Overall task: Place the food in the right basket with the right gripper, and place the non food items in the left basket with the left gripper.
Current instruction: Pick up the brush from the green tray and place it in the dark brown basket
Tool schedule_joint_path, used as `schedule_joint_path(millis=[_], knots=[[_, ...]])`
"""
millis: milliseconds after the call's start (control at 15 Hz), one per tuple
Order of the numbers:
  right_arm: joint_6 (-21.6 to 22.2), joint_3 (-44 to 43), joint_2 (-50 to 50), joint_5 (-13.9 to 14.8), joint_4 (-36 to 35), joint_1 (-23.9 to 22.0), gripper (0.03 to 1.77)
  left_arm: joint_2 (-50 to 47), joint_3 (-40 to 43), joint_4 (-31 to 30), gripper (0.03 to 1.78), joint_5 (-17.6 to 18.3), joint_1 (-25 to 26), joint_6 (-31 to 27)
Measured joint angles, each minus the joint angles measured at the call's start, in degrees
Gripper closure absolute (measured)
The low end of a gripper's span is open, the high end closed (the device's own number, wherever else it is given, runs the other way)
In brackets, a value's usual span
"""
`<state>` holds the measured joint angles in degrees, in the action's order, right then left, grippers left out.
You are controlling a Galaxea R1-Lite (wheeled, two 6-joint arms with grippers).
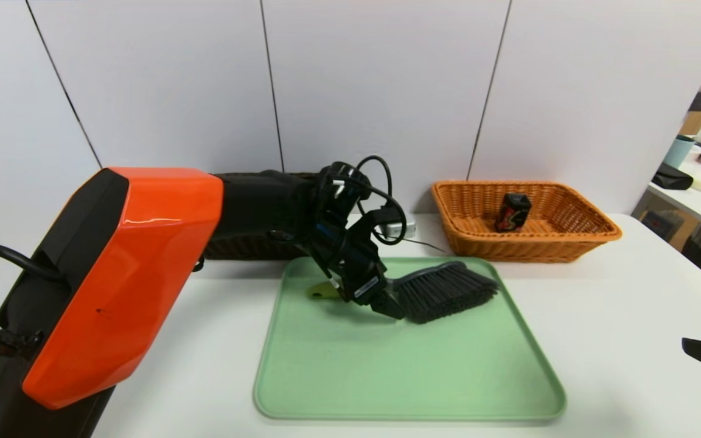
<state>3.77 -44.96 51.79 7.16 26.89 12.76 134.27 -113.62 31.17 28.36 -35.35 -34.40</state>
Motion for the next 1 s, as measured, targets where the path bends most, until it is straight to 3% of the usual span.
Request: schedule_joint_path(millis=[267,1000], knots=[[-0.02,1.05,-0.13,0.0,0.0,0.16,0.1,0.99,-0.05,-3.0,0.12,-0.11,0.0,2.24],[-0.05,2.44,-0.09,-0.09,-0.07,0.44,0.1,1.93,-0.02,-4.11,0.12,-0.39,1.29,6.27]])
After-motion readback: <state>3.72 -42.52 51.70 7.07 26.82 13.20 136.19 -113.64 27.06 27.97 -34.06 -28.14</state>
